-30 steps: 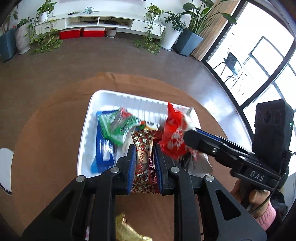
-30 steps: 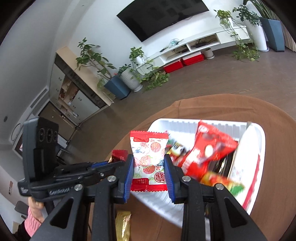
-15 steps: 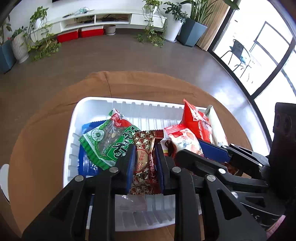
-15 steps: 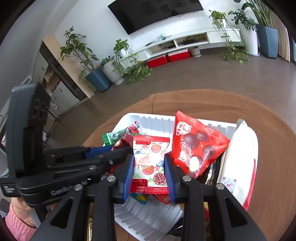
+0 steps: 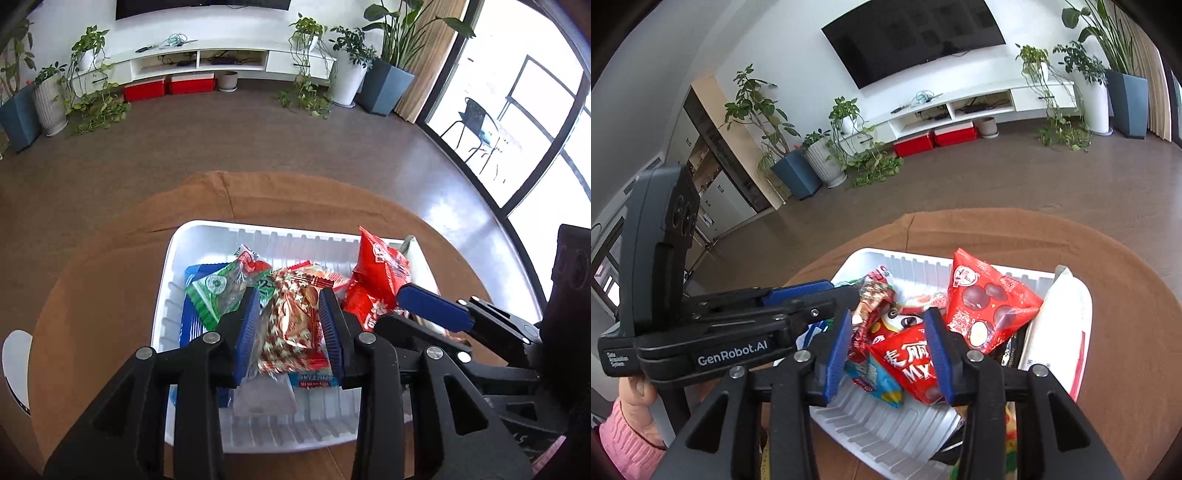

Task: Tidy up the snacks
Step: 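Withdraw both tools toward the pink packet and gold bar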

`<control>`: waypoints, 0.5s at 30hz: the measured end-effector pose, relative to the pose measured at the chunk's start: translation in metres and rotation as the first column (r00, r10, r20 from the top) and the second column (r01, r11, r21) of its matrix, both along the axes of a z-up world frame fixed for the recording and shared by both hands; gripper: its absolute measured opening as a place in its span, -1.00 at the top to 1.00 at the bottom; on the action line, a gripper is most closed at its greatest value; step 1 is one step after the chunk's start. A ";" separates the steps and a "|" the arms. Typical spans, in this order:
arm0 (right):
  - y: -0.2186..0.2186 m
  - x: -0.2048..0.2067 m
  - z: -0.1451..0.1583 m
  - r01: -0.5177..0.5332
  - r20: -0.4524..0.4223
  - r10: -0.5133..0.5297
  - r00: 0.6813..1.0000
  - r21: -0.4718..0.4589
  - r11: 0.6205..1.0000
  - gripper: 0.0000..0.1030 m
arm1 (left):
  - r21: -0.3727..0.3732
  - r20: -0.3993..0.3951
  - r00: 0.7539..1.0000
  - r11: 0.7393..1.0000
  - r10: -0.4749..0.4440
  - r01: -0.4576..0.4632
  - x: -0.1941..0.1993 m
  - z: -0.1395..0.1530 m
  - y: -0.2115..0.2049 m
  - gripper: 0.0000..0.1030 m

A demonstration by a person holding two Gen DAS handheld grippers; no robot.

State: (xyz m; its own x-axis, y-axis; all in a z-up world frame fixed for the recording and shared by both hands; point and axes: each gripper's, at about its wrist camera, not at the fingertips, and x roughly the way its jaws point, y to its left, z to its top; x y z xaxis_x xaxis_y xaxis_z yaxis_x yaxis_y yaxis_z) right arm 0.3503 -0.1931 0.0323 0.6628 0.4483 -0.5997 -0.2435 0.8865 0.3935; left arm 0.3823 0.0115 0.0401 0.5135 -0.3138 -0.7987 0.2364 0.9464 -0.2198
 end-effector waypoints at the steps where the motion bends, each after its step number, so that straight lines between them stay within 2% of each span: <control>1: -0.001 -0.003 0.002 0.001 0.009 -0.001 1.000 -0.003 1.000 0.11 | -0.004 0.004 1.000 1.000 0.008 -0.008 -0.005 0.003 0.003 0.38; 7: 0.000 -0.036 0.016 -0.018 0.060 0.020 0.998 -0.019 1.000 0.06 | 0.026 0.049 0.999 1.000 0.007 -0.008 -0.052 0.018 0.016 0.28; 15: 0.023 -0.092 0.022 -0.084 0.093 0.090 0.992 -0.070 0.994 -0.03 | 0.064 0.074 0.997 0.997 0.034 -0.039 -0.125 0.025 0.056 0.27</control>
